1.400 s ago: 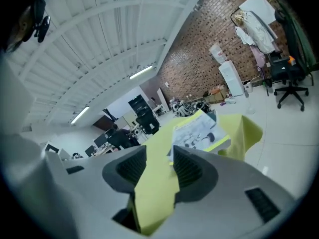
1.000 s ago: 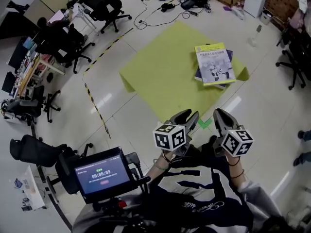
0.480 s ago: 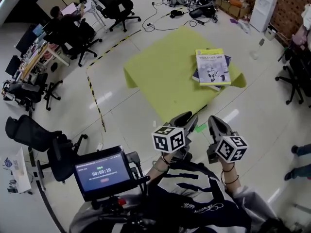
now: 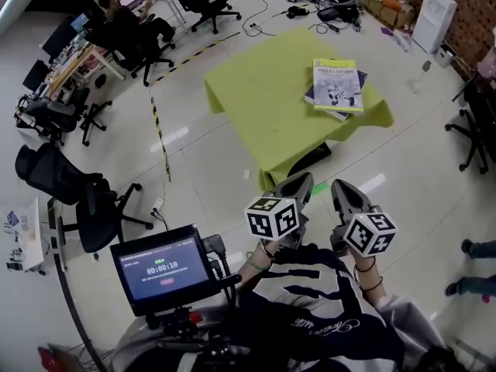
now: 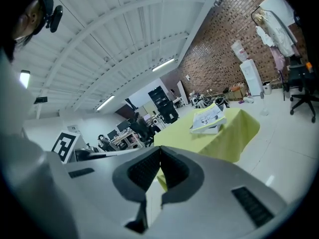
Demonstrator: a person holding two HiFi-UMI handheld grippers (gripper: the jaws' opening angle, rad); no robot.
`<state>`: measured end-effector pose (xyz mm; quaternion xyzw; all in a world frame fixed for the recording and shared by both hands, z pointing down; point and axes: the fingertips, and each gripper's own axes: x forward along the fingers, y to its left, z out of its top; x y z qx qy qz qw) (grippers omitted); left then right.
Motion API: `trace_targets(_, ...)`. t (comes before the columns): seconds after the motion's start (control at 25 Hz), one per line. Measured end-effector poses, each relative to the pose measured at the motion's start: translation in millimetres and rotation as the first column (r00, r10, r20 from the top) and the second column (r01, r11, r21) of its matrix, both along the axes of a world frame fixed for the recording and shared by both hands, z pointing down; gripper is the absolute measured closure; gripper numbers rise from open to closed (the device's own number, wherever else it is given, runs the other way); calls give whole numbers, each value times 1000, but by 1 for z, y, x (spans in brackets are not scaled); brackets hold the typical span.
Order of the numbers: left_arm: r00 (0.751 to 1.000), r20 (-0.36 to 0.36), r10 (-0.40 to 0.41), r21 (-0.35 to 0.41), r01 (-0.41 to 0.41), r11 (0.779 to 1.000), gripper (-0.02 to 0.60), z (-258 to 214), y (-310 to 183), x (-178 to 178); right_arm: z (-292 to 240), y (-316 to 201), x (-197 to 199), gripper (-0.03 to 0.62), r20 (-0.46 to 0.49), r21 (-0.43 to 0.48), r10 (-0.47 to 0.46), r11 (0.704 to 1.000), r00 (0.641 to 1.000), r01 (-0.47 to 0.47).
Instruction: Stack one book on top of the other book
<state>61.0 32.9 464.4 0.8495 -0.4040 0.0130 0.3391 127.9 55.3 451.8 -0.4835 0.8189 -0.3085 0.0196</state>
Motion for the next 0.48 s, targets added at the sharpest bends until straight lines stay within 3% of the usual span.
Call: trace_targets(0.48, 998, 30, -48, 20, 47, 999, 577, -1, 31, -3, -1, 23, 1, 606, -12, 19, -47, 999, 999, 48)
